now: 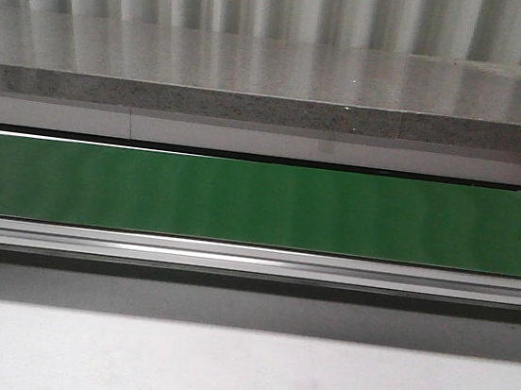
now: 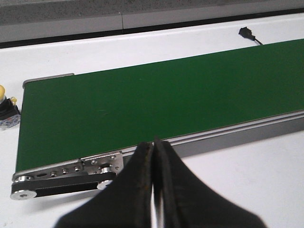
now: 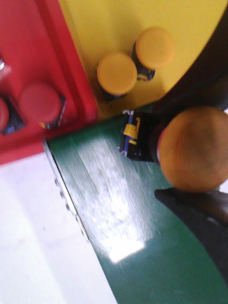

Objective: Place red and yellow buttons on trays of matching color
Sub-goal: 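Carry the yellow button to the yellow tray and open the right gripper, then reach the left gripper down and grasp a red-capped button on the table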

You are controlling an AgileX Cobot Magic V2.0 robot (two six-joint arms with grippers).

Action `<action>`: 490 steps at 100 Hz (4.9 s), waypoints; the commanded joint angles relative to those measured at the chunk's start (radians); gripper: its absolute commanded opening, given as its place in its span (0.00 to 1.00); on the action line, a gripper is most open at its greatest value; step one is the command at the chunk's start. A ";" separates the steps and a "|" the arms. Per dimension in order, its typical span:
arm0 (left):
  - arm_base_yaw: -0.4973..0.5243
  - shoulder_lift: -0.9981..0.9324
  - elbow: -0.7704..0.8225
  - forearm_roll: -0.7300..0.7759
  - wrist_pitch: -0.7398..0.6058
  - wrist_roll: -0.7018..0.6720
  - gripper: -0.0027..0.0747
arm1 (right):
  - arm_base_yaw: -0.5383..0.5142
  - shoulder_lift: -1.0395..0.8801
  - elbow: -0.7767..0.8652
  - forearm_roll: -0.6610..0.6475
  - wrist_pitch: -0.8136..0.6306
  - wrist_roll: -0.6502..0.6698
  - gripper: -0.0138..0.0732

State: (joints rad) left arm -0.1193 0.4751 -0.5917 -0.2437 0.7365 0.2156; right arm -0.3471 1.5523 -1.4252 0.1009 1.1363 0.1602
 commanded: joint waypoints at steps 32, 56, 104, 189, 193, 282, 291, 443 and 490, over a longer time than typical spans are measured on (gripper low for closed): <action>-0.008 0.004 -0.024 -0.024 -0.065 0.002 0.01 | -0.328 -0.028 0.008 0.001 -0.070 0.046 0.38; -0.008 0.004 -0.024 -0.024 -0.065 0.002 0.01 | -0.339 0.040 0.098 0.029 -0.206 0.047 0.38; -0.008 0.004 -0.024 -0.024 -0.067 0.002 0.01 | -0.335 0.206 0.123 0.141 -0.351 0.047 0.38; -0.008 0.004 -0.024 -0.024 -0.067 0.002 0.01 | -0.311 0.091 0.122 0.061 -0.373 0.043 0.78; -0.008 0.004 -0.024 -0.024 -0.067 0.002 0.01 | -0.303 0.070 0.122 0.046 -0.369 0.034 0.78; -0.008 0.004 -0.024 -0.024 -0.069 0.002 0.01 | 0.355 -0.382 0.378 0.034 -0.276 -0.132 0.08; -0.008 0.004 -0.024 -0.024 -0.069 0.002 0.01 | 0.386 -0.458 0.455 0.034 -0.314 -0.132 0.08; 0.280 0.536 -0.350 0.106 -0.075 -0.209 0.27 | 0.421 -1.294 0.957 0.034 -0.413 -0.191 0.08; 0.471 0.945 -0.650 0.056 0.125 -0.291 0.63 | 0.421 -1.294 0.957 0.034 -0.413 -0.191 0.08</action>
State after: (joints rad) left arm 0.3290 1.3801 -1.1493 -0.1672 0.8420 -0.0421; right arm 0.0738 0.2517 -0.4466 0.1373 0.7870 -0.0243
